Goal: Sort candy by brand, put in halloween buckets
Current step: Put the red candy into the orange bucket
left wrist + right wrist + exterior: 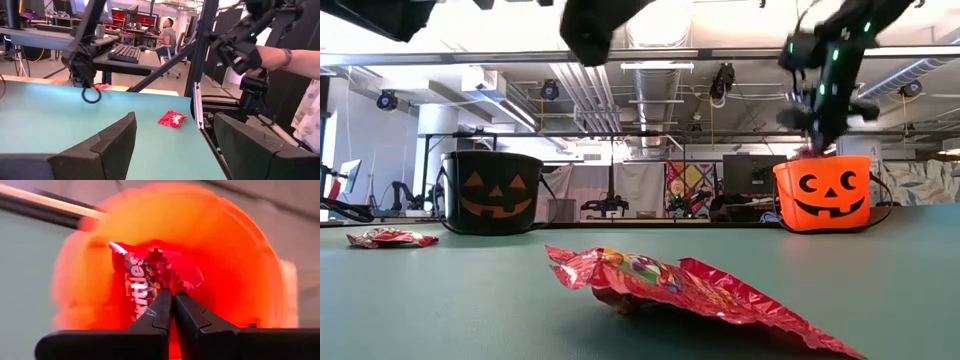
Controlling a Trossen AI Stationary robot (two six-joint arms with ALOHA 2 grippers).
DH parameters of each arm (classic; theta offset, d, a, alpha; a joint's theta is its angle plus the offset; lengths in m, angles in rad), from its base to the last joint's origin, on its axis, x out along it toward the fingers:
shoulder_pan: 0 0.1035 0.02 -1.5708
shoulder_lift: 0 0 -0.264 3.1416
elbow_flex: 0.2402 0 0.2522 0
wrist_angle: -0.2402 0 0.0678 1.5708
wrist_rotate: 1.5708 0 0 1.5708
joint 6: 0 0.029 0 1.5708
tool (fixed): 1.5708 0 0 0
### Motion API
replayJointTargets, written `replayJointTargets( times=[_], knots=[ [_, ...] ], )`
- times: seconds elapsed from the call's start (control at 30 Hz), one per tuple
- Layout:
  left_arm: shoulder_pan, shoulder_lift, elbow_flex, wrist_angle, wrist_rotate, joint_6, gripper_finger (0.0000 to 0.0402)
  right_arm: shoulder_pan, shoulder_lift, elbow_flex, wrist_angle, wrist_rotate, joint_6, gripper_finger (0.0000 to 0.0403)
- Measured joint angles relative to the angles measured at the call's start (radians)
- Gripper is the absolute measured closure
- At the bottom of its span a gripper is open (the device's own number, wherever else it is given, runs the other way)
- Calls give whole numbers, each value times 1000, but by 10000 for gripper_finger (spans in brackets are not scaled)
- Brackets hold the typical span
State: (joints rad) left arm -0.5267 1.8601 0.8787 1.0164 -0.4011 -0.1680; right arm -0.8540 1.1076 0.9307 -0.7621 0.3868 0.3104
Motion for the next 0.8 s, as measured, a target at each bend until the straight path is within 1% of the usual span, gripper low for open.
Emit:
replayJointTargets(
  times=[0.03, 0.17, 0.27, 0.33, 0.43, 0.53, 0.6, 0.67, 0.73, 0.8],
  knots=[
    [0, 20, 21, 0, 0, -8, 150, -39, 29, -1, 6, -7, 4, 393],
    [-12, 99, 111, -20, 4, -50, 150, -34, 110, 32, 70, -30, 34, 381],
    [-31, 137, 169, -56, 28, -51, 150, -45, 148, 47, 41, -9, 17, 358],
    [-42, 150, 205, -90, 29, -44, 150, -52, 164, 65, 40, 17, 19, 334],
    [-51, 144, 231, -167, 27, -35, 150, -48, 170, 85, -12, 26, 9, 288],
    [-58, 121, 247, -239, 17, -23, 150, -27, 129, 106, -59, 35, 3, 243],
    [-63, 105, 257, -272, 16, -21, 150, 28, 59, 118, -80, 44, -16, 219],
    [-66, 100, 260, -286, 15, -20, 150, 136, -31, 113, -111, 33, -21, 203],
    [-68, 101, 259, -299, 17, -20, 150, 292, -133, 96, -134, 24, 13, 194],
    [-66, 101, 259, -315, 17, -19, 150, 471, -225, 76, -169, 7, 87, 192]
  ],
)
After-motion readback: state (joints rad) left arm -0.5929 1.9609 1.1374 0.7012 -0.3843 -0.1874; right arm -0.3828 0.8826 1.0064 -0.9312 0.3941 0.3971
